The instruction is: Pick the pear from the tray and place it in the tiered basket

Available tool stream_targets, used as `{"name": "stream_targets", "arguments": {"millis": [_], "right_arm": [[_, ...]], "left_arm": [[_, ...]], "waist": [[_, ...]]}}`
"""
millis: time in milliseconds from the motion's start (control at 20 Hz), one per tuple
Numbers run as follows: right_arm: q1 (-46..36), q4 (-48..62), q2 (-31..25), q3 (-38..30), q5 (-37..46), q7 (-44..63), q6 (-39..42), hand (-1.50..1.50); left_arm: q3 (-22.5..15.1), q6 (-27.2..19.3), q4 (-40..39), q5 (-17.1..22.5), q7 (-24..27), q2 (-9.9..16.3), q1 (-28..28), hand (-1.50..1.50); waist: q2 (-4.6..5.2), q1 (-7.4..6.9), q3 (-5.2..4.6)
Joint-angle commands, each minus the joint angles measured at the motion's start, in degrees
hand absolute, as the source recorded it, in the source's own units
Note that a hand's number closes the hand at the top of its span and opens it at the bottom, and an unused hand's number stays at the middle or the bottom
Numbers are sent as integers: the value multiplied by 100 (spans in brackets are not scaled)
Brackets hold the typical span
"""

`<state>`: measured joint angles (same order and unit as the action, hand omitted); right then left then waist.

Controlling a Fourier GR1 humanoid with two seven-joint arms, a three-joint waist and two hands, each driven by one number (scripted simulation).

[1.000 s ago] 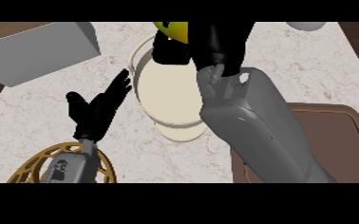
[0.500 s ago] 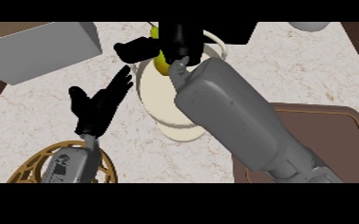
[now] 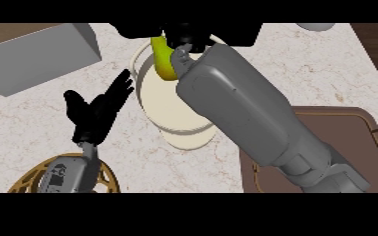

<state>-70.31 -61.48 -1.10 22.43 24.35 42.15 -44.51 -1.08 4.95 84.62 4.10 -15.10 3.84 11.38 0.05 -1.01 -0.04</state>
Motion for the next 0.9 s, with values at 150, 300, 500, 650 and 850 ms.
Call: {"name": "stream_targets", "arguments": {"millis": [150,300,500,650,850], "right_arm": [[692,-1069,-630,-390,479,1184,90,-150],[1618,-2270,-1076,-212,506,1480,578,-150],[2533,-3904,-1990,-448,-121,1461,1324,-150],[3345,-4967,-2619,-597,-869,1325,1864,-150],[4284,-6316,-3515,-1269,-1736,1392,2392,-150]], "left_arm": [[278,47,-106,159,98,122,-96,0],[231,-7,178,131,-23,122,-387,0],[139,35,210,16,208,125,-703,0],[204,-90,190,22,99,88,-459,0],[186,-37,325,44,171,96,-757,0]], "waist": [[-80,305,4],[-123,403,9],[-108,394,12],[-102,495,18],[-117,526,23]]}}
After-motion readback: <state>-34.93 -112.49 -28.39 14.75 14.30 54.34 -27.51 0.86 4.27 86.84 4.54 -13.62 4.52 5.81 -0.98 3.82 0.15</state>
